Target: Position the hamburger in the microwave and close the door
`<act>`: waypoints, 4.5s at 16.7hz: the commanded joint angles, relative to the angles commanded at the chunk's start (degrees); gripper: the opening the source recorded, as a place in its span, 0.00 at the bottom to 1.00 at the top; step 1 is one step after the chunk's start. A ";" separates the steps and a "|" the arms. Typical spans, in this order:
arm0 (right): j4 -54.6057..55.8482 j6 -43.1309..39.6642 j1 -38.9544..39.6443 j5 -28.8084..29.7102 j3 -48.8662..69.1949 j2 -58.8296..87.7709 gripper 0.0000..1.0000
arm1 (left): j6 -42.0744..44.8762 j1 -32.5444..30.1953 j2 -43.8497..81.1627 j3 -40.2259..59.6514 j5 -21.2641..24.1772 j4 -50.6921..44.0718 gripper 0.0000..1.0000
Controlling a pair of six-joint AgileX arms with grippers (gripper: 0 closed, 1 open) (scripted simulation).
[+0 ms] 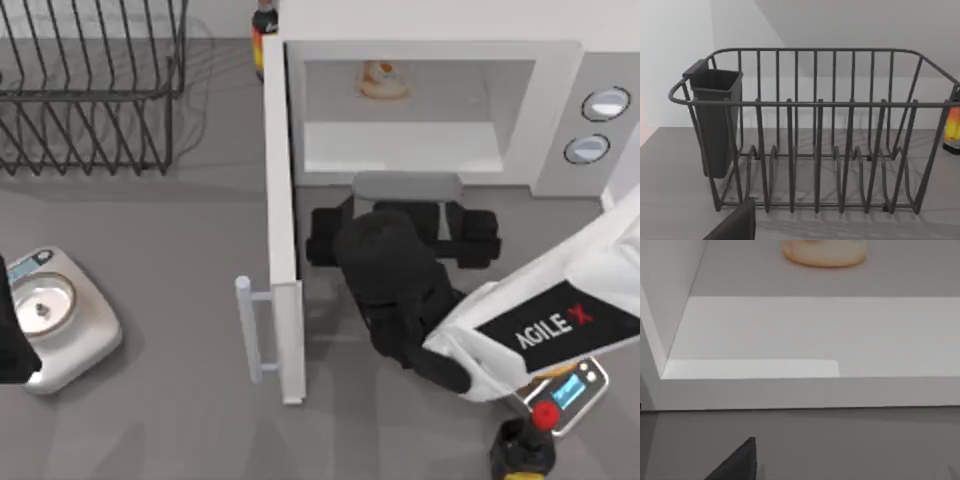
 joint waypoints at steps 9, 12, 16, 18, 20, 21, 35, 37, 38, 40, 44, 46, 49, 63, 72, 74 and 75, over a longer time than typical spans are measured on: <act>-1.51 0.39 0.61 0.59 -0.84 -2.92 1.00 | 0.00 0.00 0.00 0.00 0.00 0.00 1.00; -8.95 0.39 0.53 0.60 1.16 -8.13 1.00 | 0.00 0.00 0.00 0.00 0.00 0.00 1.00; -19.72 0.37 0.50 0.45 3.81 -15.29 1.00 | 0.00 0.00 0.00 0.00 0.00 0.00 1.00; -21.68 0.37 0.54 0.40 4.51 -17.05 1.00 | 0.00 0.00 0.00 0.00 0.00 0.00 1.00; -21.78 0.37 0.54 0.40 4.56 -17.14 1.00 | 0.00 0.00 0.00 0.00 0.00 0.00 1.00; -21.78 0.37 0.54 0.40 4.56 -17.14 1.00 | 0.00 0.00 0.00 0.00 0.00 0.00 1.00; -28.80 -7.69 -17.50 -18.49 -18.10 -60.32 1.00 | 0.00 0.00 0.00 0.00 0.00 0.00 1.00; -30.80 -9.91 -22.49 -23.71 -24.33 -72.16 1.00 | 0.00 0.00 0.00 0.00 0.00 0.00 1.00; -31.81 -11.03 -25.02 -26.35 -27.48 -78.05 1.00 | 0.00 0.00 0.00 0.00 0.00 0.00 1.00; -33.80 -13.23 -30.02 -31.52 -33.69 -89.42 1.00 | 0.00 0.00 0.00 0.00 0.00 0.00 1.00; -37.37 -17.14 -39.02 -40.67 -44.79 -108.60 1.00 | 0.00 0.00 0.00 0.00 0.00 0.00 1.00; -38.75 -18.63 -42.52 -44.14 -49.06 -115.42 1.00 | 0.00 0.00 0.00 0.00 0.00 0.00 1.00; -40.02 -20.00 -45.80 -47.32 -53.01 -121.16 1.00 | 0.00 0.00 0.00 0.00 0.00 0.00 1.00; -40.21 -20.20 -46.29 -47.79 -53.59 -121.95 1.00 | 0.00 0.00 0.00 0.00 0.00 0.00 0.40; -40.21 -20.20 -46.29 -47.79 -53.59 -121.95 1.00 | 0.00 0.00 0.00 0.00 0.00 0.00 0.00; -40.21 -20.20 -46.29 -47.79 -53.59 -121.95 1.00 | 0.00 0.00 0.00 0.00 0.00 0.00 0.00; -40.21 -20.20 -46.29 -47.79 -53.59 -121.95 1.00 | 0.00 0.00 0.00 0.00 0.00 0.00 0.00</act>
